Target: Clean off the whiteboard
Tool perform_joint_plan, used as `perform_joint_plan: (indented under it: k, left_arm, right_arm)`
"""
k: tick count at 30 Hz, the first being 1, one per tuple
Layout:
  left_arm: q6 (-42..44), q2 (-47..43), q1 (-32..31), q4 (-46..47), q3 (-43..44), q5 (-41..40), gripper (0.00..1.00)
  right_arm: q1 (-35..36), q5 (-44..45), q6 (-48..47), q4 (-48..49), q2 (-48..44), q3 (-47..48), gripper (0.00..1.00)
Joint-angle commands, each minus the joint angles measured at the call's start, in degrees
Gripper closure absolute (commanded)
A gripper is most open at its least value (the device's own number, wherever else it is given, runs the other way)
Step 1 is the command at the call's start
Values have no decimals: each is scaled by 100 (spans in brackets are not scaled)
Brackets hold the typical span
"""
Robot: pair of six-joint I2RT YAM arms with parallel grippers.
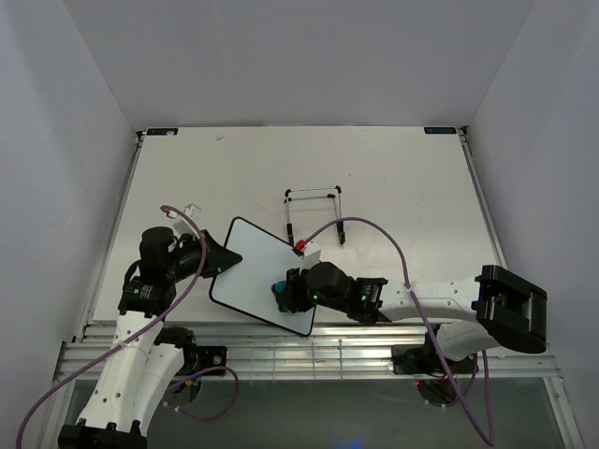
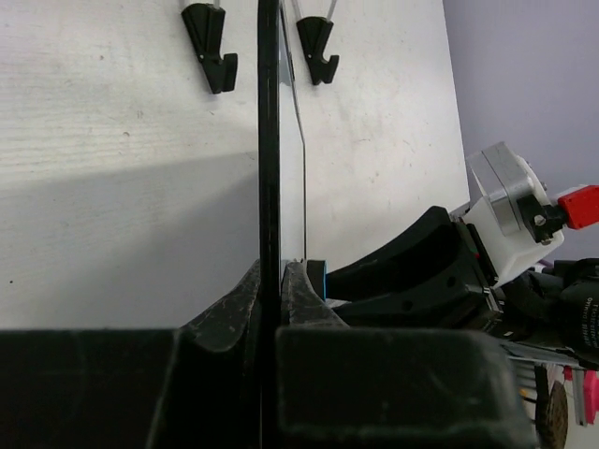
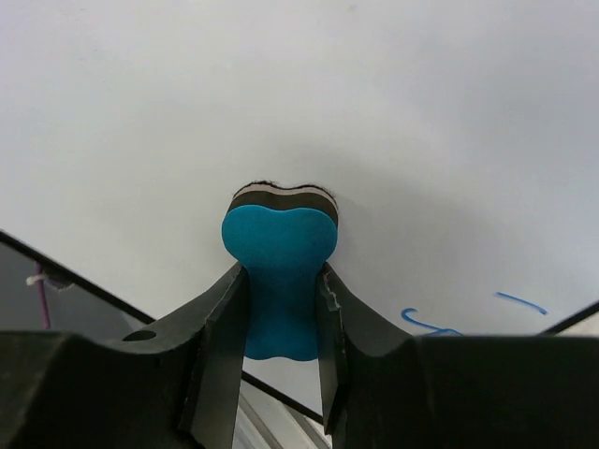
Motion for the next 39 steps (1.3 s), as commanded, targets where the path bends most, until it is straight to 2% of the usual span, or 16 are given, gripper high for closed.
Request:
perform_joint_plan:
  k: [1, 5, 10, 13, 16, 19, 23, 30, 33, 39]
  left_arm:
    - [336, -88, -60, 423, 166, -404, 100]
    - [318, -97, -60, 405, 175, -492, 100]
    - [318, -105, -60, 396, 166, -501, 100]
    - [318, -88, -60, 379, 175, -501, 100]
    - [327, -105, -60, 379, 175, -510, 100]
    - [327, -88, -60, 387, 175, -484, 100]
    - [336, -97, -60, 387, 175, -475, 100]
    - [362, 18, -60, 423, 166, -308, 100]
    - [362, 26, -69, 431, 166, -290, 100]
    - [371, 149, -69, 440, 166, -229, 100]
  right_arm:
    - [-235, 854, -108, -764, 463, -375, 85]
    - [-68, 265, -433, -297, 840, 353, 85]
    - [635, -50, -1039, -253, 1491, 2275, 85]
    - [873, -139, -1426, -472, 1763, 3164, 85]
    - [908, -122, -1646, -797, 1957, 3501, 85]
    - [864, 141, -1594, -956, 1853, 3196, 84]
    - [628, 238, -1077, -781, 1211, 1530, 85]
    - [-478, -174, -408, -517, 429, -800, 84]
    - [-900, -350, -354, -315, 489, -1339, 84]
    - [-1446, -851, -425, -454, 1042, -1174, 84]
